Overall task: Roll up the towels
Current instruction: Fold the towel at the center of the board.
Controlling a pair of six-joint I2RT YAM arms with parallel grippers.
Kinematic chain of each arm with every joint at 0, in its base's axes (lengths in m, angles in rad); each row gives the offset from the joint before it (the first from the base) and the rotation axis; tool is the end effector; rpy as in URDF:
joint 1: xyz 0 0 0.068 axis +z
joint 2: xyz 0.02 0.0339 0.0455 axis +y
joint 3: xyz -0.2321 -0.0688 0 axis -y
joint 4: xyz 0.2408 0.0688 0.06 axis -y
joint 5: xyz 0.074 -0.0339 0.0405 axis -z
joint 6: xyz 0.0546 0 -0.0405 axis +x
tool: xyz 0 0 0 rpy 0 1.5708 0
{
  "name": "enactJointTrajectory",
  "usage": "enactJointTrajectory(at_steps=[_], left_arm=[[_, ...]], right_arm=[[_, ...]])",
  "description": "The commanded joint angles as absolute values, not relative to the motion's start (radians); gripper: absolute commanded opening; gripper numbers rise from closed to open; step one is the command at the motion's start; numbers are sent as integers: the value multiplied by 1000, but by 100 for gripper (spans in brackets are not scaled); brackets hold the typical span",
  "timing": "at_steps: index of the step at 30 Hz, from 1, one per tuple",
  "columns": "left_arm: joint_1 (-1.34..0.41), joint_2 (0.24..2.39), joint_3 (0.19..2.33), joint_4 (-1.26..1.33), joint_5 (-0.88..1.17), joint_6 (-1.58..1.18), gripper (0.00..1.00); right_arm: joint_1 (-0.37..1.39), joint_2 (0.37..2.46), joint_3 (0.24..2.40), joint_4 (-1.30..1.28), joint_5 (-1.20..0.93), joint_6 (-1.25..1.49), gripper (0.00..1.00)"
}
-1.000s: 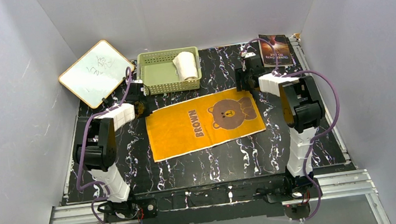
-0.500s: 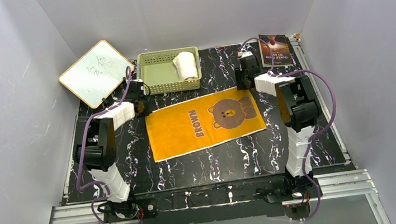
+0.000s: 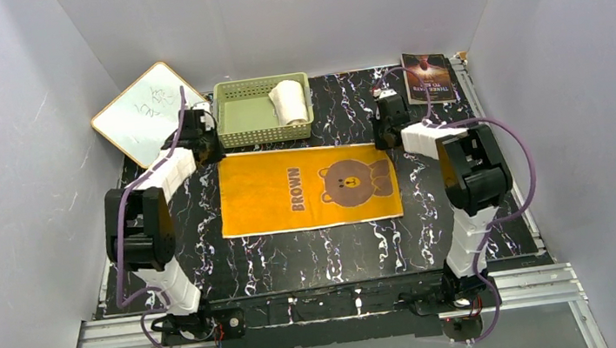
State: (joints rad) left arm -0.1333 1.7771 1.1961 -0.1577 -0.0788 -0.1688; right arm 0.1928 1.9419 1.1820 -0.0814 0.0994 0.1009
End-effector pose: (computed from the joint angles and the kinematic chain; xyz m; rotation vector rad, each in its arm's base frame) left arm 0.3938 -0.0485 0.1722 -0.0811 2.3061 -0.0635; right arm 0.3991 0.0724 0.1117 -0.0649 2.4058 0.0160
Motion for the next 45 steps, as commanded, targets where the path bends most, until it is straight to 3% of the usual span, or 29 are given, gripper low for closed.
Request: enactJointTrajectory(at_steps=[1,11,23,33,45], left_arm=[[-65,1661,1212,-119,-37,-55,0],[-17,1557,1064,94,109,-16,0],[-12,1577,1082,183,133,-31,0],[-17,1376,760,339,77,-184,0],[-44,1275,564,386,25,-309,0]], right_arm=[[184,1781,1135,-99,112,151,0],[183,1543,1069,-56,125,183,0],[183,1529,1086,-72,68,170,0],[182,1320,785,79,-26,322,0],[182,1240,662,-12,-101,434,0]])
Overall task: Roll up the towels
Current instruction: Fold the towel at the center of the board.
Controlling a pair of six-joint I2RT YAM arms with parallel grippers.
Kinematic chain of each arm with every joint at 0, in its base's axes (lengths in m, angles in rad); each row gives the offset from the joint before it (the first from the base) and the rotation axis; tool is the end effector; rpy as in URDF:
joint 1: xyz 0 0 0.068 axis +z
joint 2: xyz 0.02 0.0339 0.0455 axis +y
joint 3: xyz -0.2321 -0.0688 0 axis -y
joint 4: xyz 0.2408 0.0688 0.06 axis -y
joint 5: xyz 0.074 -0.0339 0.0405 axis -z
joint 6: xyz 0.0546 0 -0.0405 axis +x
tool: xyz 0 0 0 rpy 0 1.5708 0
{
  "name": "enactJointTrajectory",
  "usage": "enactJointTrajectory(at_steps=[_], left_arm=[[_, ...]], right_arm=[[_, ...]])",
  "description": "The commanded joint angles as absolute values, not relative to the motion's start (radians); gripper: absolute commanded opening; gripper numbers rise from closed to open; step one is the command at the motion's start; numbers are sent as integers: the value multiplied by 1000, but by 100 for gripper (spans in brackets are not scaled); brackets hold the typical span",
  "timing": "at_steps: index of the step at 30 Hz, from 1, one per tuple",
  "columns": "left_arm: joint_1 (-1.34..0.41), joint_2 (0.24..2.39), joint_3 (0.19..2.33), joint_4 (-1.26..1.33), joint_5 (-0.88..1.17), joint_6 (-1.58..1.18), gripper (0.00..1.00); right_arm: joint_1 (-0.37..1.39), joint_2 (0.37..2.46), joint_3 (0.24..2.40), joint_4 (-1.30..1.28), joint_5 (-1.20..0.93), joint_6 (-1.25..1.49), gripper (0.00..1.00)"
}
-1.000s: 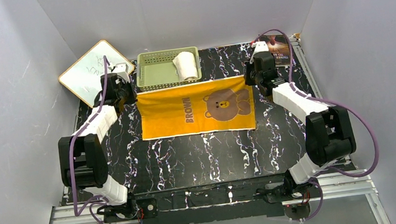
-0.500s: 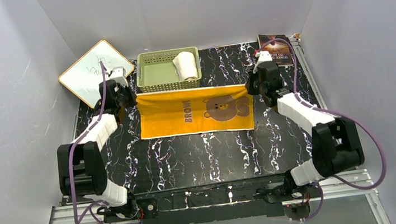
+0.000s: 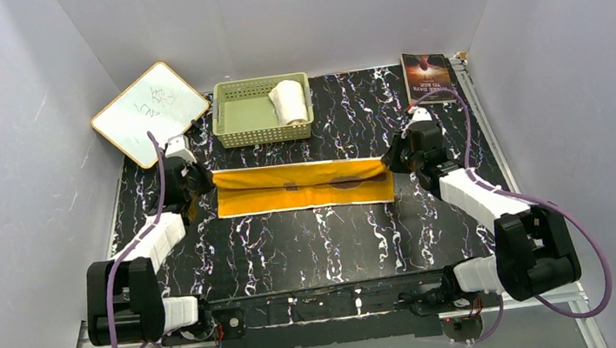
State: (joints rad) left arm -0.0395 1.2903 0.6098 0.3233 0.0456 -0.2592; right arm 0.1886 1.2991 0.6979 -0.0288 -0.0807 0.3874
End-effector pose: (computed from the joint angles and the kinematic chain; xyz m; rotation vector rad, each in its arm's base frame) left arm 0.3008 -0.0144 0.1867 -0.1817 1.9267 -0.2435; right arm 0.2880 0.0594 0.1747 0.1756 2.2219 0.4081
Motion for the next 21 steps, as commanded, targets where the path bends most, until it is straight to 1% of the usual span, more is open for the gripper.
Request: enactJointTrajectory(at_steps=[1,3,4,5,8,9,11,12,13,16,17,19,21], left_arm=[[-44,1275,553,398,33,-318,0],[-46,1269,528,409,44,-333,0],[-49,1260,519,409,46,-340,0],[-52,1246,509,407,47,-350,3],[-66,1181,465,440,56,-375,24],[-69,1154,448,453,46,-376,29],[-72,1104,433,460,14,-374,38],[-72,1082,437,452,-5,-374,43],[-72,1066,449,437,-13,-371,46],[-74,1050,513,356,-55,-360,48],[-74,1052,541,337,-67,-356,51],[-74,1074,574,313,-71,-335,53],[-74,1119,606,300,-50,-320,53]], right_arm=[[182,1228,650,-13,-107,439,0],[182,1202,624,-18,-122,452,1],[183,1188,612,-20,-129,457,6],[181,1171,594,-21,-133,462,12],[181,1099,553,-20,-134,464,35],[183,1068,539,-12,-132,465,43],[184,986,523,12,-119,468,55],[183,955,520,22,-102,471,59],[183,932,521,35,-87,471,61],[184,911,541,61,-31,465,61],[184,922,549,72,-16,462,61],[184,978,575,78,-6,461,61],[183,1057,610,74,-38,457,57]])
